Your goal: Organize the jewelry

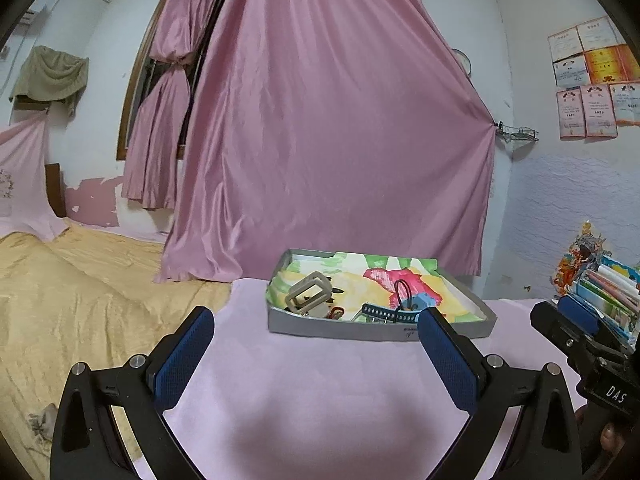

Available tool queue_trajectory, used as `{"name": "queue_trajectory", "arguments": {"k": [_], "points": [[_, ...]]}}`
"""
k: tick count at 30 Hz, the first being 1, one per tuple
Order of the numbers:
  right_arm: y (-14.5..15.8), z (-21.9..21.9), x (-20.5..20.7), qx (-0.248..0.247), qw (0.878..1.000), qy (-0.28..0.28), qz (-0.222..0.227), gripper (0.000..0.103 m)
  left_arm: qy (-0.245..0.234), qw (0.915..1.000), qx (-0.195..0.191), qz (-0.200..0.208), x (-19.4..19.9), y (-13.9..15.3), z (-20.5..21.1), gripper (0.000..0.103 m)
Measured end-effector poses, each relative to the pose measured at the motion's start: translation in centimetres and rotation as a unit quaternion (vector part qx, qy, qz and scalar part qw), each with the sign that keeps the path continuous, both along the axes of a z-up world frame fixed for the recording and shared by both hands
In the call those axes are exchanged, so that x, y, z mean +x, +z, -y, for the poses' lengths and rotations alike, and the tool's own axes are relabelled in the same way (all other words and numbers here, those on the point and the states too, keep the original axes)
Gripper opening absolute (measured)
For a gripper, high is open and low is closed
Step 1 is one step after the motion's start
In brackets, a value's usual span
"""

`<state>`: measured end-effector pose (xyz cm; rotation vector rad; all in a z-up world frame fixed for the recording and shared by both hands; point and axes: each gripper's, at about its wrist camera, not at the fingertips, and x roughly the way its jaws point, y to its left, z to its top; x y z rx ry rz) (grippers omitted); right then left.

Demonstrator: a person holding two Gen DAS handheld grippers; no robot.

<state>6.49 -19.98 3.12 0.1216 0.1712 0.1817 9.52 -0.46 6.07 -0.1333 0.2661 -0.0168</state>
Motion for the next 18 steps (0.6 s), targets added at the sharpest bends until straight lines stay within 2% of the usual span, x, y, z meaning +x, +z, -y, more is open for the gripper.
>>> {"name": "queue_trajectory", "arguments": {"k": [9,18], "points": [[-0.9,-0.2,-3.2,-0.003,1.000,0.002,-0.006,0.098,0.009,0.9999,0.002,0.004,-2.9,-1.2,-0.6,0.102],[-1.6,-0.2,-4.7,-0.007,1.000,-0.008,-0.011,0.099,0.016,0.9998,0.005,0.006,-5.0,-2.3,-0.9,0.102]]}}
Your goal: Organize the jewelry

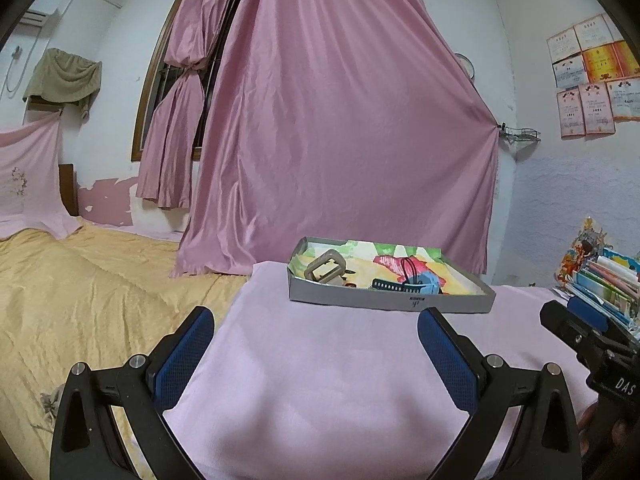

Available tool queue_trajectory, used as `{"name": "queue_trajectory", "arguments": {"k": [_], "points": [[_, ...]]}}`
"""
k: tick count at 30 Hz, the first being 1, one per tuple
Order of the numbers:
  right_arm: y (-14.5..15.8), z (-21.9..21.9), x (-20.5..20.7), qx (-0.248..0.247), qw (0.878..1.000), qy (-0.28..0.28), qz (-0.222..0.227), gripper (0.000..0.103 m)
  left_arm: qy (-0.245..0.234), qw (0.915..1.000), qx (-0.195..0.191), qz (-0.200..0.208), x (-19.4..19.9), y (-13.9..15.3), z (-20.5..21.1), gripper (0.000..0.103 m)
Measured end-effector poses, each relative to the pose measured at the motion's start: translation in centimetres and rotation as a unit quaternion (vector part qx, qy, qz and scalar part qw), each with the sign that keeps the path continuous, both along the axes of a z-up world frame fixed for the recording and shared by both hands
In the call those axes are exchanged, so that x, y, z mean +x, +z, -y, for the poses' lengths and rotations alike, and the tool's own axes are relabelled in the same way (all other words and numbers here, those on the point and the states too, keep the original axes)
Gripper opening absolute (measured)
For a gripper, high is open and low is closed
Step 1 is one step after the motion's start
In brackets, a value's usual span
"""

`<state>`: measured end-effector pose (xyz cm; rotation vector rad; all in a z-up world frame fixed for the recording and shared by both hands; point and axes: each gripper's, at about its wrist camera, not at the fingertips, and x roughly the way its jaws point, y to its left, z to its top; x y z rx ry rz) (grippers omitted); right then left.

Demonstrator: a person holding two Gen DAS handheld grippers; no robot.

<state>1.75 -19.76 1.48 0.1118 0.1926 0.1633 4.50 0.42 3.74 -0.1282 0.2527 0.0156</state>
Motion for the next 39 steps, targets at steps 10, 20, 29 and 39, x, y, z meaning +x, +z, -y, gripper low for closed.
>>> {"name": "queue_trajectory", "arguments": {"k": [10,20,29,39], "points": [[-0.20,-0.15,-0.46,-0.002,1.000,0.004,-0.007,0.099,0.002,1.0000,0.002,-0.001,-0.40,-0.32,-0.24,0.102],[-0.25,-0.24,-0.47,-0.001,1.000,0.006,-0.009,0.099,0.001,1.0000,0.000,-0.004,-0.53,-0.55,-0.45,0.102],[-0.37,-0.74,-0.35,-0.002,1.000,0.008,-0.010,0.099,0.001,1.0000,0.001,-0.005,-0.55,-0.68,-0.53,0.102],[-0.36,-0.69,-0.43,-0.001,1.000,0.007,-0.009,0.099,0.001,1.0000,0.001,-0.005,-0.53,-0.67,-0.50,0.102]]}}
